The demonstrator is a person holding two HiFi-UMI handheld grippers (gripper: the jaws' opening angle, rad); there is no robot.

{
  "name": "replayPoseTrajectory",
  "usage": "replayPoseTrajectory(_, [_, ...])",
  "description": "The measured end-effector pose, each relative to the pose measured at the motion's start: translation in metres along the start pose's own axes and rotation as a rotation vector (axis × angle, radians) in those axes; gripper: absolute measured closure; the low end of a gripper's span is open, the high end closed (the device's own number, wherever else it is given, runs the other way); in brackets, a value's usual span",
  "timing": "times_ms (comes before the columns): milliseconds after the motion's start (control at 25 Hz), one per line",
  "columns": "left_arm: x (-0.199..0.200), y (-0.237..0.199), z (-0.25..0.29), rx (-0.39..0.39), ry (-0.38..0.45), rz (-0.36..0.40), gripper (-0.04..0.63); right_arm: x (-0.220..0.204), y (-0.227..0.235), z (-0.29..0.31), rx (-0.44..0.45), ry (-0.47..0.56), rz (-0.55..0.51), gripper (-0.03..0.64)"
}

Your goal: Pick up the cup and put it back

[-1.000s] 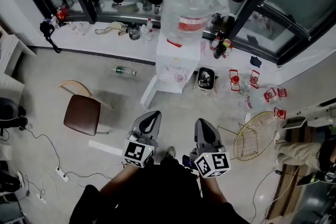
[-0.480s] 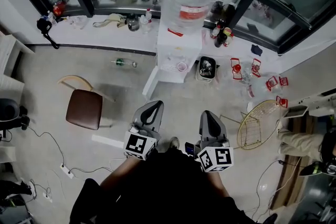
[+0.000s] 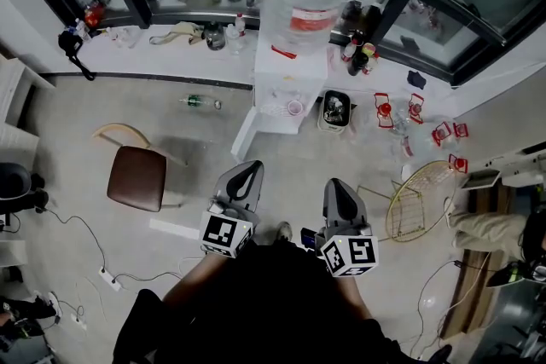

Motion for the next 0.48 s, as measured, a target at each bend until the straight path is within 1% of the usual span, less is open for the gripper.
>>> replayPoseTrajectory(480, [0.0000, 0.0004, 0.0005, -0.010, 0.011, 0.002, 0.588, -0.0046, -0.0019, 0.0019, -0.002, -0.016, 0.003, 0.623])
Point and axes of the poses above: the fingertips, and each gripper's own axes: z forward along the fingers, y to its right, x out of its top, the point moved 4 cm from there along -z, backward along the fingers, and after that the axes turned 14 degrees about z, right-handed, at the moved point
